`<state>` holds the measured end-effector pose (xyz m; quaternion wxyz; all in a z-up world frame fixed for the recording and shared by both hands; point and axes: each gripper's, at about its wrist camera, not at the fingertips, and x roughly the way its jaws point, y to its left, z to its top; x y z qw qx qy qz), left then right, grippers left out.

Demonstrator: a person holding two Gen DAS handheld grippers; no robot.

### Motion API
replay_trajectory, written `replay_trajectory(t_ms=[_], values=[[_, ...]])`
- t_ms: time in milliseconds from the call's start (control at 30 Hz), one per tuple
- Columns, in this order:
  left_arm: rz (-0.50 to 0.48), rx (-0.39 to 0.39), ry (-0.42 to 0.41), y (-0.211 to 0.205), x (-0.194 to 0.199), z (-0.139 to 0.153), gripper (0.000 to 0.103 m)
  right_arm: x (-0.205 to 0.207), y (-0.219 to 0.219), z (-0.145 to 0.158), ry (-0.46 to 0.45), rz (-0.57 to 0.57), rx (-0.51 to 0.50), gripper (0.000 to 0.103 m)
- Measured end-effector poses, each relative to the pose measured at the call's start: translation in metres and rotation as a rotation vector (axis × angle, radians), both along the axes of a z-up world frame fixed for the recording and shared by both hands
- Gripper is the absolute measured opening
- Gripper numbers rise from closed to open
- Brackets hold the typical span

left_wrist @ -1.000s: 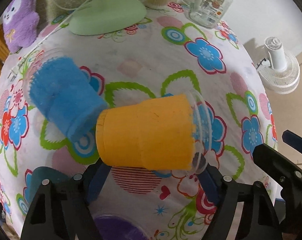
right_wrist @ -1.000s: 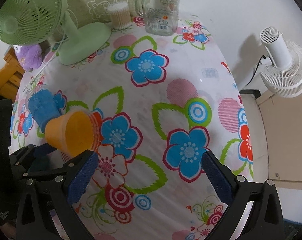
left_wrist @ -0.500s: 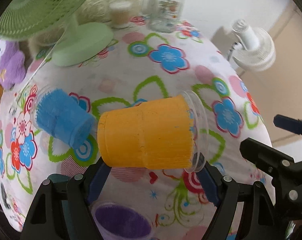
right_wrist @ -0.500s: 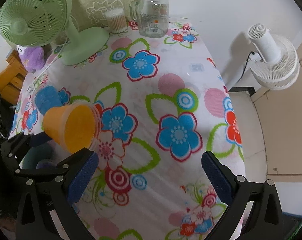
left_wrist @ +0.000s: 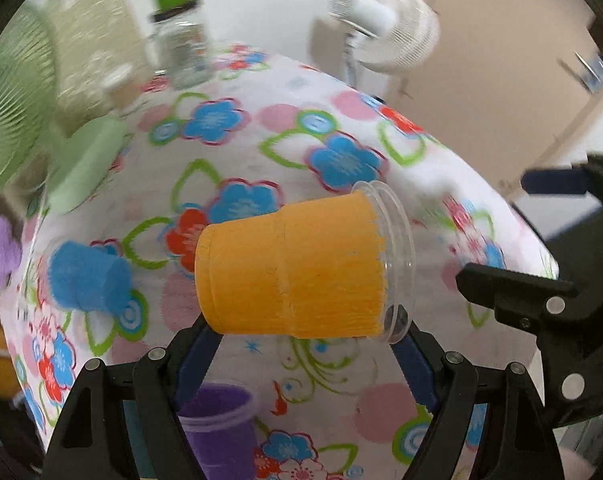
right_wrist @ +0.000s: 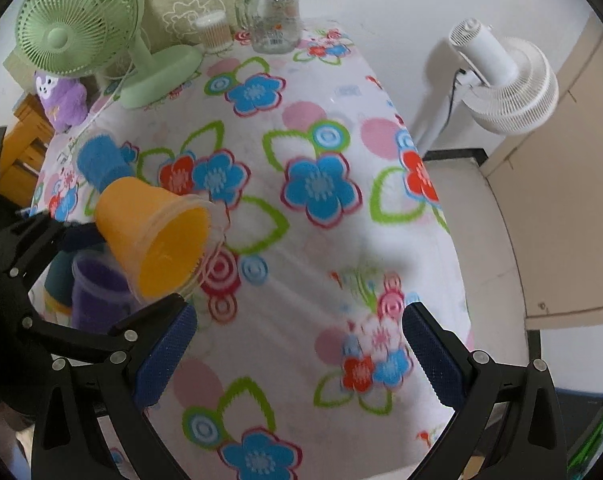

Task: Flip cup upside down
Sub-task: 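Close the right gripper around the orange cup's body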

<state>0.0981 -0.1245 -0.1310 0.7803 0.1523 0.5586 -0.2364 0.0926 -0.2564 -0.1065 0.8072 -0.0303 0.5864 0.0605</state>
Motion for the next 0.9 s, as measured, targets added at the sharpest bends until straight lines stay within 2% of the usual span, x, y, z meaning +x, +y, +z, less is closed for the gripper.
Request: replay_trajectory(t_ms=[267, 533, 767, 900], values=[[-0.147, -0.005, 0.035, -0.027, -0.034, -0.016, 0.083, -0.040, -0.014, -0.021, 0.061, -0.056, 0.025, 0.103], [-0.246, 0.011, 0.057, -0.041, -0.048, -0.031, 0.083, -0.057, -0.023, -0.037, 0.097, -0.096, 0.028, 0.103], [-0.243, -0.016, 0.080, -0.046, -0.050, -0.042, 0.084, -0.061, -0.032, -0.050, 0.121, -0.115, 0.031, 0.103], [-0.208, -0.008, 0.105, -0.045, -0.047, -0.046, 0.090, -0.059, -0.033, -0.052, 0.130, -0.102, 0.029, 0.103]])
